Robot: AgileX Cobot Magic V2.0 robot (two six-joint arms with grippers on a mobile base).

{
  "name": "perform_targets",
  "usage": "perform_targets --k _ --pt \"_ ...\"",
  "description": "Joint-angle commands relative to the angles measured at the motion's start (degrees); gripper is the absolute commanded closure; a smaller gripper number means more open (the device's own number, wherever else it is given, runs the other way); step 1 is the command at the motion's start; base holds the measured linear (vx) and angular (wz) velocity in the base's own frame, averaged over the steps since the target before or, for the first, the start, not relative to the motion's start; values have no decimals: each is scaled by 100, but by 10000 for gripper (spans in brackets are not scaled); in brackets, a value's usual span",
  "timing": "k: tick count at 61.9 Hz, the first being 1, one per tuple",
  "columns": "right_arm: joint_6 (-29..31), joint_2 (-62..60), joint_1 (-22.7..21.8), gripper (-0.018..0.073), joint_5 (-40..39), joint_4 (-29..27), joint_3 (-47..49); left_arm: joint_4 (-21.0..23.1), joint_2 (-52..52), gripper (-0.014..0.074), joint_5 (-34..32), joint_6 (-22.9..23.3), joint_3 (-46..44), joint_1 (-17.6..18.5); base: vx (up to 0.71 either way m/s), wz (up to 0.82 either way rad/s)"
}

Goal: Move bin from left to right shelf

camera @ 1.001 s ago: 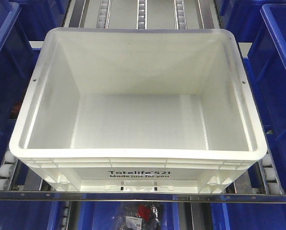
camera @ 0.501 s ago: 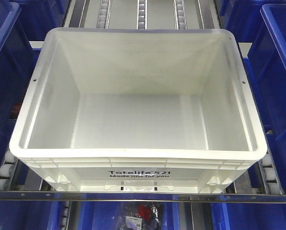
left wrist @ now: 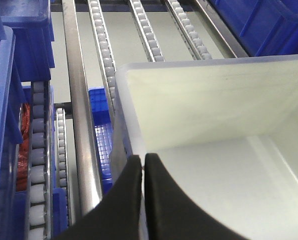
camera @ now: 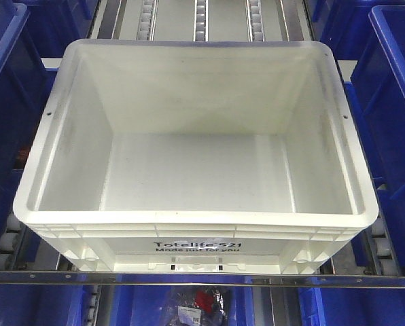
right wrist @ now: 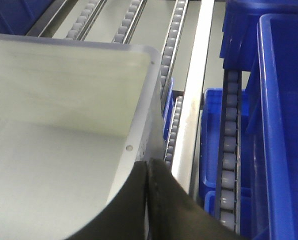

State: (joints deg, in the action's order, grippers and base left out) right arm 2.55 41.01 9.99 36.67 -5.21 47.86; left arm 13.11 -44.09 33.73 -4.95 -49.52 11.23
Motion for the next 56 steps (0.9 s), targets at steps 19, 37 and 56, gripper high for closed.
perform_targets --k 19,37,56 --pt "63 13 -9 533 -599 -86 193 112 -50 542 -380 11 -195 26 0 0" --pt "15 13 -9 183 -734 -122 193 98 -215 212 -385 11 -195 26 0 0" --pt "-517 154 -9 -118 -751 -109 193 102 -272 70 -455 17 -195 26 0 0"
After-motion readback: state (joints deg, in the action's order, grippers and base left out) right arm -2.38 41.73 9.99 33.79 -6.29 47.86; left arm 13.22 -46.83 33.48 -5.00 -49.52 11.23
